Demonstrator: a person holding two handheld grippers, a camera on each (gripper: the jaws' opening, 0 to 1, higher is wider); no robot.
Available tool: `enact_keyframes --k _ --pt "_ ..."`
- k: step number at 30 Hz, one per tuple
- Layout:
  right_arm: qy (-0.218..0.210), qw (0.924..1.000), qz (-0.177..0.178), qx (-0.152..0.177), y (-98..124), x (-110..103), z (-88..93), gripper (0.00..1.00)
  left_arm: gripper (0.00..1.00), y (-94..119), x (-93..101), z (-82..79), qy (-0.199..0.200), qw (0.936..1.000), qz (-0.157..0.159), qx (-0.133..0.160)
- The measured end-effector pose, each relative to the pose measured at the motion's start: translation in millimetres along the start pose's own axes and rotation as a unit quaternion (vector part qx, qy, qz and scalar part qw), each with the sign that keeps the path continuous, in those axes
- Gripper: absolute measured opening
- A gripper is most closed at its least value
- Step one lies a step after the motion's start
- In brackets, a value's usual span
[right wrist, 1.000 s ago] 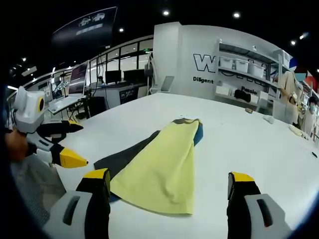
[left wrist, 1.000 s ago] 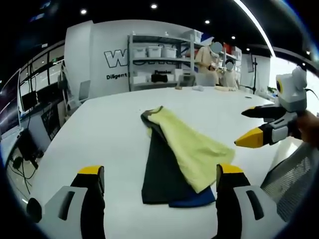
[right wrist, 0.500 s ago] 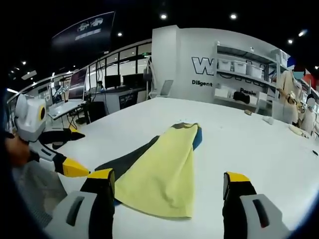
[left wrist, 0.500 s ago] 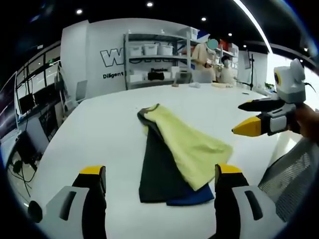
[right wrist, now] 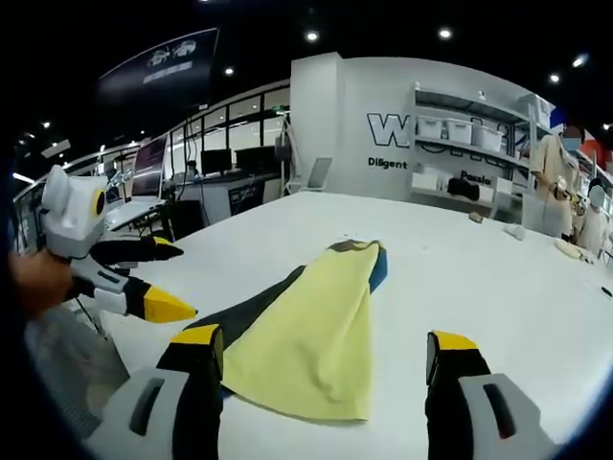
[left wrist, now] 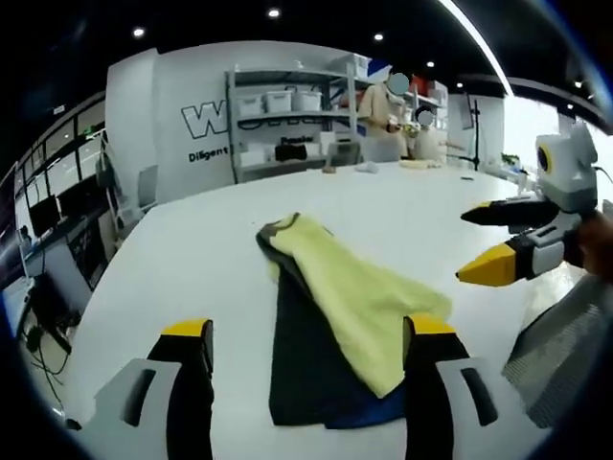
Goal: Fold the garment on the visible template until the final outline fits inside the template.
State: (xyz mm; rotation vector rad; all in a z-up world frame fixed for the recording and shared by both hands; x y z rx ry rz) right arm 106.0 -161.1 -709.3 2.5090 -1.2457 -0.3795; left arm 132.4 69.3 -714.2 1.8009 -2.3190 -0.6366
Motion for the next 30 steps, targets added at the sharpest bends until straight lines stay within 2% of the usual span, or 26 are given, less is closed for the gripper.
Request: enact_keyframes --k 9,14,20,24,30 --pt "-0.003 1.0 0.001 0.002 0.3 1.6 -0.3 0.88 0.57 -42.2 5.9 -8.6 0.019 0.9992 0.025 -0.023" --pt "-0.005 1.0 0.002 0.002 0.8 2.8 0.4 0.88 0.54 -62.9 6.3 -10.1 0.018 0.9991 0.024 -0.032" --pt "-0.006 1.0 0.002 -0.001 -0.2 3.2 1.1 0.87 0.42 -88.6 2.9 -10.3 0.029 0.9978 0.024 -0.055" --pt "-0.006 1.0 0.003 -0.004 -0.4 4.0 1.9 0.87 0.37 -109.2 0.7 -12.6 0.059 0.9951 0.025 -0.075" --pt "-0.01 0.9999 0.006 -0.002 0.6 6.2 2.1 0.87 0.23 -126.7 6.2 -9.5 0.076 0.9912 0.032 -0.103"
Point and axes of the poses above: the point that each gripper's makers call its tool centre point, and the gripper's own axes: y roughly backward along the fingers, x roughly to its right, z roughly out of its underside, the point moved 9 cm from there along y, roughly backward along the fingers, and after that the axes turned 13 degrees about -z, right-handed, at the moved point
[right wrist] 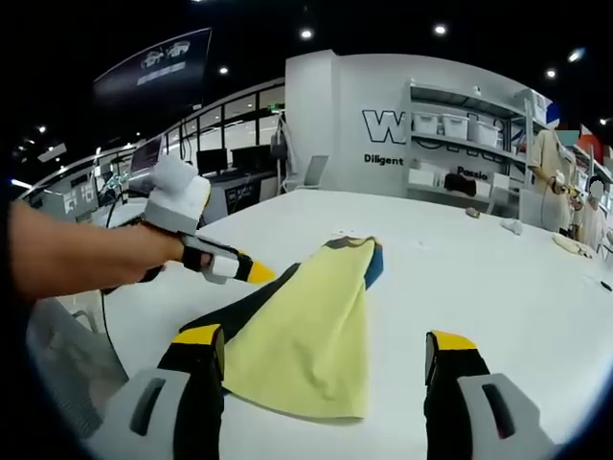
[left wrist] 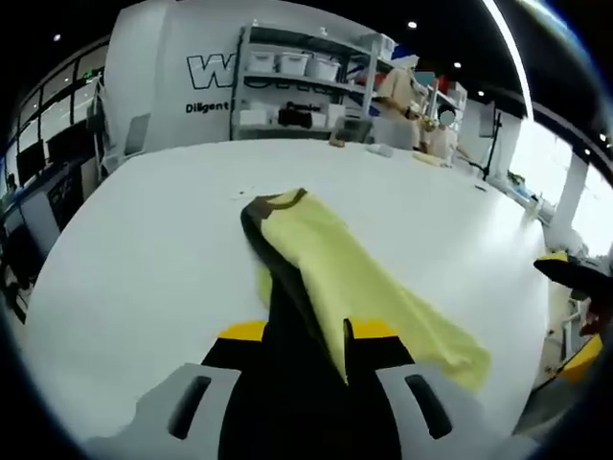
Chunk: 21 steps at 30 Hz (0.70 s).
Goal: Fold the garment on the visible template until the final outline fits inside the template.
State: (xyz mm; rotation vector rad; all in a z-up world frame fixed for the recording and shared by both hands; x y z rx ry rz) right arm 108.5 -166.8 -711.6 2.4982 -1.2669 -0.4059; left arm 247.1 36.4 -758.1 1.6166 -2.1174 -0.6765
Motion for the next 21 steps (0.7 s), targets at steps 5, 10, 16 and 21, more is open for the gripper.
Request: enact_keyframes --k 5,10,16,21 --pt "-0.002 1.0 0.002 0.0 0.6 0.6 0.3 0.87 0.15 -6.3 1.6 1.9 0.005 0.9999 0.003 -0.01" --pt "-0.003 1.0 0.002 -0.001 0.8 0.7 0.6 0.86 0.15 -14.8 5.7 3.8 0.022 0.9994 0.007 -0.027" --pt "-0.005 1.0 0.004 -0.001 1.2 1.7 1.0 0.86 0.1 -22.8 7.9 6.3 0.039 0.9983 0.007 -0.042" --pt "-0.006 1.0 0.003 -0.002 1.0 2.0 1.3 0.85 0.04 -22.7 8.8 6.7 0.049 0.9977 0.009 -0.045"
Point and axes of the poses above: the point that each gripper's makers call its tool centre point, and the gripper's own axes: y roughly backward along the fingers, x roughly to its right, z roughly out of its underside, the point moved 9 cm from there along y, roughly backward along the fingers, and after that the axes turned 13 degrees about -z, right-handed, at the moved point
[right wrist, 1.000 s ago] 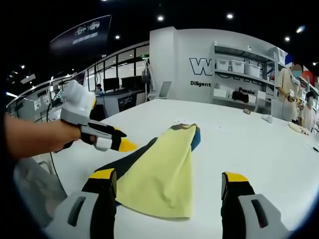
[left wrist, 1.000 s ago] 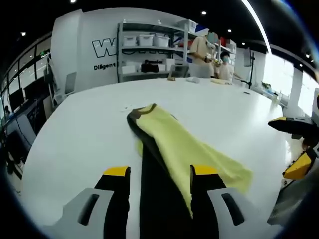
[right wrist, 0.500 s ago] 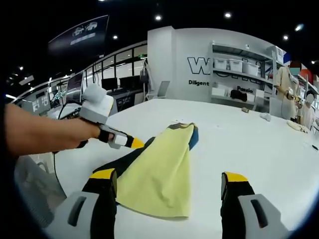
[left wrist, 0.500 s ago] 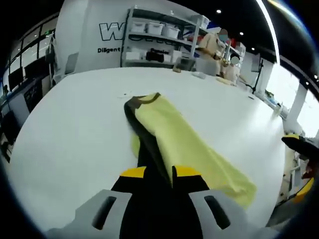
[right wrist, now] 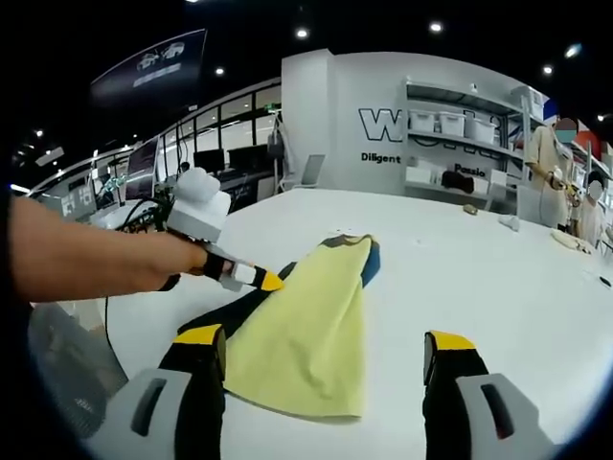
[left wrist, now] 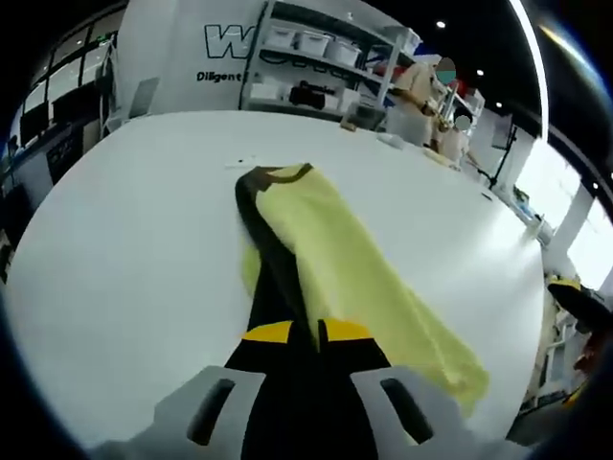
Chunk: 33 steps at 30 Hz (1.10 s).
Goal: Fold the garment on the visible template until the final outline fits inside the template.
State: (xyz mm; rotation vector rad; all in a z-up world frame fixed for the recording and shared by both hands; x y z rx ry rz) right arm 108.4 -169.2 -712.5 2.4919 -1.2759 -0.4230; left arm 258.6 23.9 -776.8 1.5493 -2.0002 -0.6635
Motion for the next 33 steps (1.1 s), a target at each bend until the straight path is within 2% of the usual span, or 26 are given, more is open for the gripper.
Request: enact_keyframes --k 2,5,8,9,11,19,29,33 --pt "0.0 1.0 0.0 0.0 -0.2 0.0 0.0 0.85 0.0 -0.1 -1.1 -0.2 -0.002 1.0 -0.003 0.002" --pt "0.0 1.0 -0.001 -0.001 -0.5 0.2 0.2 0.85 0.0 -1.7 -1.6 0.4 -0.002 1.0 -0.003 0.0" --pt "0.0 1.0 0.0 -0.001 -0.3 0.5 0.1 0.84 0.09 -5.7 -1.9 2.0 0.004 1.0 -0.006 -0.007" --pt "0.0 1.0 0.0 -0.002 -0.1 0.9 0.5 0.84 0.1 -6.9 -1.4 2.8 0.003 0.9999 -0.008 -0.008" --pt "0.0 1.0 0.0 -0.003 -0.1 1.3 0.8 0.84 0.0 -6.8 -0.6 4.5 -0.003 0.9999 -0.004 -0.012" --pt "0.002 1.0 0.0 -0.004 -0.4 0.7 0.7 0.84 0.0 -1.2 -10.2 -0.5 -0.019 0.9997 -0.016 0.0" --pt "0.006 0.9999 0.0 -0.008 -1.0 -0.4 1.3 0.83 0.0 10.7 -47.4 -19.7 -0.012 0.9985 -0.046 0.028" --pt "0.008 0.9999 0.0 -0.012 -1.3 -0.3 2.2 0.83 0.0 15.0 -75.1 -28.6 -0.004 0.997 -0.068 0.036"
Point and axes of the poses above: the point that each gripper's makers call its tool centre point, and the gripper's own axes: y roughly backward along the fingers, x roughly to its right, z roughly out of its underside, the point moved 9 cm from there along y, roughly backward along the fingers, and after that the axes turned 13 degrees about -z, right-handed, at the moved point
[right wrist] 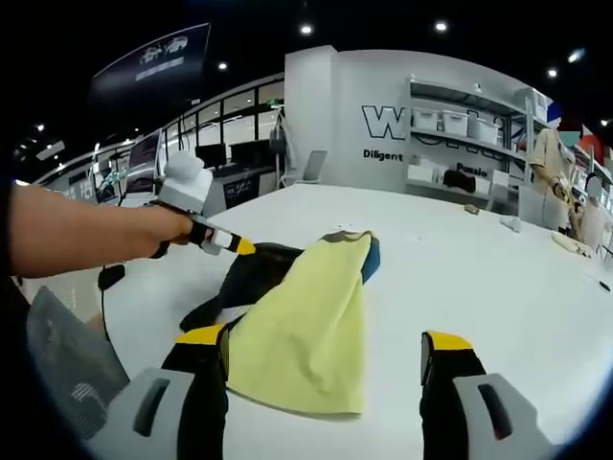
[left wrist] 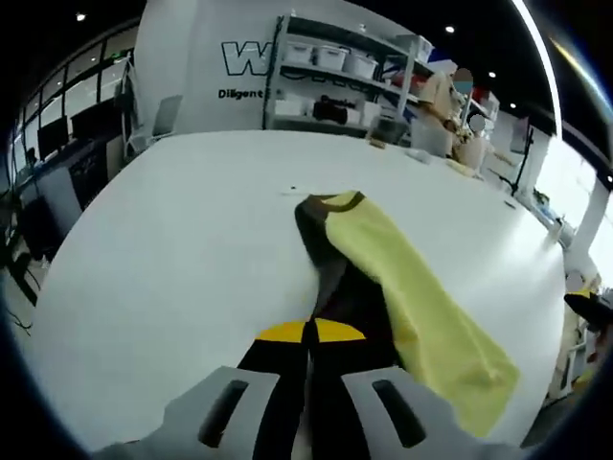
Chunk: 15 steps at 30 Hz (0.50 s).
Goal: Fold the garment on the visible template until the final outline fits inside the template.
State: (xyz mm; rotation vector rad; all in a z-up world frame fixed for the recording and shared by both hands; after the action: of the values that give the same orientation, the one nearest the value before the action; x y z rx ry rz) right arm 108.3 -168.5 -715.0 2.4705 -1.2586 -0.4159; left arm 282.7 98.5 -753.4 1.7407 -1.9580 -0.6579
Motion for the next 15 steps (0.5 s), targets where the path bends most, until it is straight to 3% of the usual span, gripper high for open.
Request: enact_keyframes --k 8,15 --pt "0.001 1.0 0.003 -0.005 -0.7 0.6 1.1 0.82 0.0 -1.9 -36.4 -16.1 -0.016 0.9998 -0.009 -0.011" --pt "0.0 0.9999 0.007 -0.008 -0.7 1.5 1.8 0.82 0.0 -6.3 -68.1 -23.8 -0.037 0.998 -0.042 -0.028"
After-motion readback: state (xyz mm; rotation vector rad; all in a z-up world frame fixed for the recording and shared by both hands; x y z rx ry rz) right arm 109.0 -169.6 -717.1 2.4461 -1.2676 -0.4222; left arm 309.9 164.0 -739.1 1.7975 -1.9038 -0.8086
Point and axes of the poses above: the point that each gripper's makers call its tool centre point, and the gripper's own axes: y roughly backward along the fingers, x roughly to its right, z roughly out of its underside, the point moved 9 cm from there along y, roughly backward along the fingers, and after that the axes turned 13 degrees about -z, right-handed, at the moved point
